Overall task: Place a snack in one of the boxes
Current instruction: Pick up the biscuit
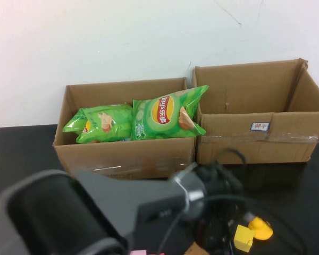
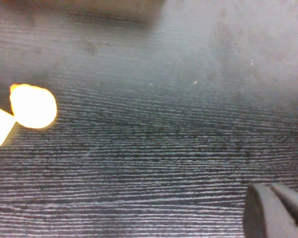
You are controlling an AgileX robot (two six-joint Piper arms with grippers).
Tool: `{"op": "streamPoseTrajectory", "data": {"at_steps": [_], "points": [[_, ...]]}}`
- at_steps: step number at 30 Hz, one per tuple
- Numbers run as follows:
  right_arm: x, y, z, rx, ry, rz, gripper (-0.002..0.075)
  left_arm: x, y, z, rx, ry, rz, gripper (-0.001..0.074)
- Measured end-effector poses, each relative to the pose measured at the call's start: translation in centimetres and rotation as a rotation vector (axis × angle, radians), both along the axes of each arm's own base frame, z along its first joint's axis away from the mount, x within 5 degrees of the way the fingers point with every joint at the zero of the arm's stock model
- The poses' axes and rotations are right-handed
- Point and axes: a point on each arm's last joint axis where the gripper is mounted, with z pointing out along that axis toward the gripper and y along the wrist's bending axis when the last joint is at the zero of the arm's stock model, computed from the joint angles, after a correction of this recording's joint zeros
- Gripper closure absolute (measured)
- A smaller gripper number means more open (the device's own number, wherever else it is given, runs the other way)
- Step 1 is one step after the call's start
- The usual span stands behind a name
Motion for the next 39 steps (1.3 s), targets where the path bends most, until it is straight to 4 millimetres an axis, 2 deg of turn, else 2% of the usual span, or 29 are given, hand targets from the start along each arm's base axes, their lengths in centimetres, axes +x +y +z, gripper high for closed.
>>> {"op": "streamPoseTrajectory", "data": {"at_steps": [3, 8, 19, 21, 27, 28, 35, 39], "points": [[0.0, 0.0, 0.0, -0.004, 0.001, 0.007, 0.0725, -0.4, -0.2, -1.7, 0.059, -0.025, -0.028, 0.0062], [0.0, 0.0, 0.0, -0.004, 0.0, 0.009, 0.0725, -0.2, 0.0, -3.7, 0.074, 0.004, 0.026, 0.0044], [0.0, 0.0, 0.0, -0.004, 0.0, 0.009, 0.0725, 0.4, 0.2, -3.9, -0.025, 0.09, 0.063, 0.0047], [0.0, 0.0, 0.0, -0.004, 0.0, 0.009, 0.0725, 0.4, 0.2, -3.9, -0.025, 0.09, 0.063, 0.008], [0.0, 0.0, 0.0, -0.003, -0.001, 0.01, 0.0725, 0.4, 0.2, -3.9, -0.025, 0.091, 0.06, 0.0288], [0.0, 0.0, 0.0, -0.003, -0.001, 0.01, 0.0725, 0.5, 0.2, -3.9, -0.027, 0.091, 0.065, 0.0305], [0.0, 0.0, 0.0, -0.003, -0.001, 0.01, 0.0725, 0.6, 0.1, -3.3, -0.004, 0.104, 0.058, 0.0305], [0.0, 0.0, 0.0, -0.003, -0.001, 0.01, 0.0725, 1.4, -0.6, -0.9, 0.026, 0.097, 0.032, 0.0305]]}}
